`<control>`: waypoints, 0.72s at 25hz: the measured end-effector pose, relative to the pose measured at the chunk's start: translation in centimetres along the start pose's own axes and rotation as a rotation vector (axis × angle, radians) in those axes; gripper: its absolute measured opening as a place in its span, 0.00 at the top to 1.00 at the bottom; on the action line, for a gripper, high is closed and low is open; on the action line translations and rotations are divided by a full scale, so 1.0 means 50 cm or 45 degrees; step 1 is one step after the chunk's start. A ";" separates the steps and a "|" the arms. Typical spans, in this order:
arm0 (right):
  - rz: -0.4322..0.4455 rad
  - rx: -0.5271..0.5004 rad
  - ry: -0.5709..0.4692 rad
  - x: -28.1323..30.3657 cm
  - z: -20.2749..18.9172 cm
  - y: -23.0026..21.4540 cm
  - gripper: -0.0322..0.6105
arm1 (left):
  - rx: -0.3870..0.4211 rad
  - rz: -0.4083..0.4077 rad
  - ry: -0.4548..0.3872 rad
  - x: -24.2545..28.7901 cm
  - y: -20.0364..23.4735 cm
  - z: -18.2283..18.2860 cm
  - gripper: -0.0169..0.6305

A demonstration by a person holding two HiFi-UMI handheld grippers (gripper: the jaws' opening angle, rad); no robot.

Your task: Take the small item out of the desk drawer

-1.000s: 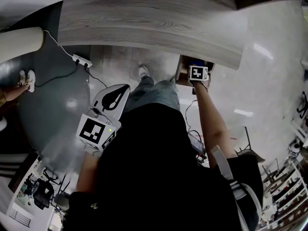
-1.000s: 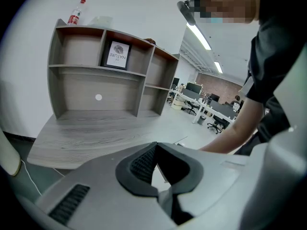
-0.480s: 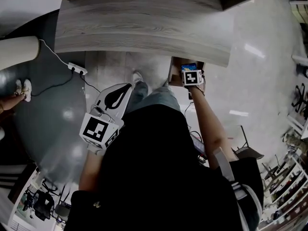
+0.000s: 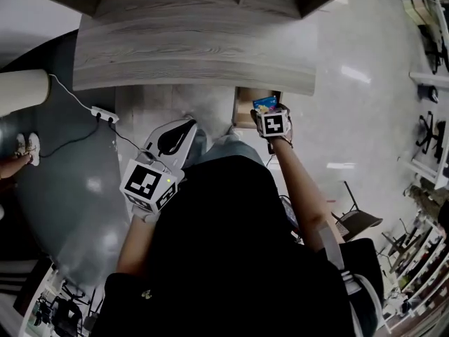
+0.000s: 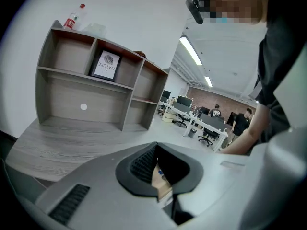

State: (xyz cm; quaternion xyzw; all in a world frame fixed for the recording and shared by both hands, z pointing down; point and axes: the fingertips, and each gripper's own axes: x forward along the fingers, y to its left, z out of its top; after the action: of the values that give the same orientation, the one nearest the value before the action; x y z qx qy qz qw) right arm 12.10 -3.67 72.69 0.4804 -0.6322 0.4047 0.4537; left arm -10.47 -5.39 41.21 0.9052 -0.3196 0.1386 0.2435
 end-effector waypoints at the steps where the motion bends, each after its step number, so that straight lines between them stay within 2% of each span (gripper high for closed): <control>1: -0.011 -0.006 -0.043 -0.016 0.013 -0.005 0.32 | 0.000 -0.009 -0.007 0.005 -0.005 0.003 0.96; 8: 0.039 0.033 -0.224 -0.136 0.069 0.013 0.32 | 0.031 -0.074 -0.047 0.028 -0.030 0.031 0.96; 18: 0.102 0.020 -0.538 -0.350 0.174 0.050 0.32 | 0.083 -0.123 -0.075 0.053 -0.040 0.070 0.96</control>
State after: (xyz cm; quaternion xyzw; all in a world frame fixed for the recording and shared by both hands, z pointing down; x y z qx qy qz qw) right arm 10.26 -7.16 53.42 0.5326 -0.7286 0.3176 0.2909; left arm -6.82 -7.26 38.63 0.9306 -0.2779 0.1104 0.2109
